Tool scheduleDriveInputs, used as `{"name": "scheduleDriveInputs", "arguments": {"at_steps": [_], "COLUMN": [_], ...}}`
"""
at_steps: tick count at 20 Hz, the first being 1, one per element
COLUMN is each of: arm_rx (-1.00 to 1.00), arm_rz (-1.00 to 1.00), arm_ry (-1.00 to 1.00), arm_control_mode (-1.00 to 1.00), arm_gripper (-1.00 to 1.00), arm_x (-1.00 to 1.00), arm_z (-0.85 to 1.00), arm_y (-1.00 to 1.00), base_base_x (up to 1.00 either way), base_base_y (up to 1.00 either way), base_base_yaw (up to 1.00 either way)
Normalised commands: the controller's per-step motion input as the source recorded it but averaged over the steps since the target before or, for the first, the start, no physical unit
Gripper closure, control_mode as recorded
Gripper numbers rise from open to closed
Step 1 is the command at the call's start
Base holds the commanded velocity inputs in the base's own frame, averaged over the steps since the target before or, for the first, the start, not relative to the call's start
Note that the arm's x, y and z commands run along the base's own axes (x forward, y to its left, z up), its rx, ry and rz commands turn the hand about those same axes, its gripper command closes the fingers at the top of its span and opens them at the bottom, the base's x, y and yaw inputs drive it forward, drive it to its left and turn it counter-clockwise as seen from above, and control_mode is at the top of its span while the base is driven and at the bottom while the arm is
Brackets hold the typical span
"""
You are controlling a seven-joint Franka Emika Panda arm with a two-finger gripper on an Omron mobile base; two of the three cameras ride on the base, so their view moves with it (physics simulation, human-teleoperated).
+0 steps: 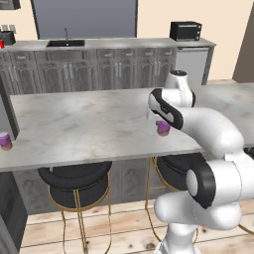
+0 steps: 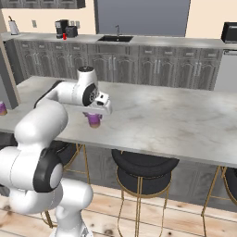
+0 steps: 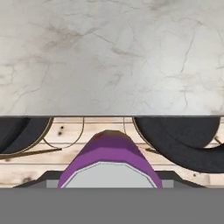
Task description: Four empty soda cans are scattered around the kitchen. Gather all the cans and cluster them next to the stove for recycling.
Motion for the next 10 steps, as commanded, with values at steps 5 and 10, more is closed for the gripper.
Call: {"name": "scheduleDriveInputs", "arguments": {"at_steps": [5,10], "arm_rx": [0.0,0.0], "arm_rz": [-0.03,-0.01], "arm_ry": [0.0,-0.01], "arm_control_mode": [-1.0,-1.0], "arm_gripper": [1.0,1.0], "arm_x": [-0.22,-0.28], "arm_z": [0.15,0.08], "arm_y": [0.0,0.0], "base_base_x": [0.0,0.0], "base_base_y": [0.0,0.0], "base_base_yaw": [0.0,0.0]}}
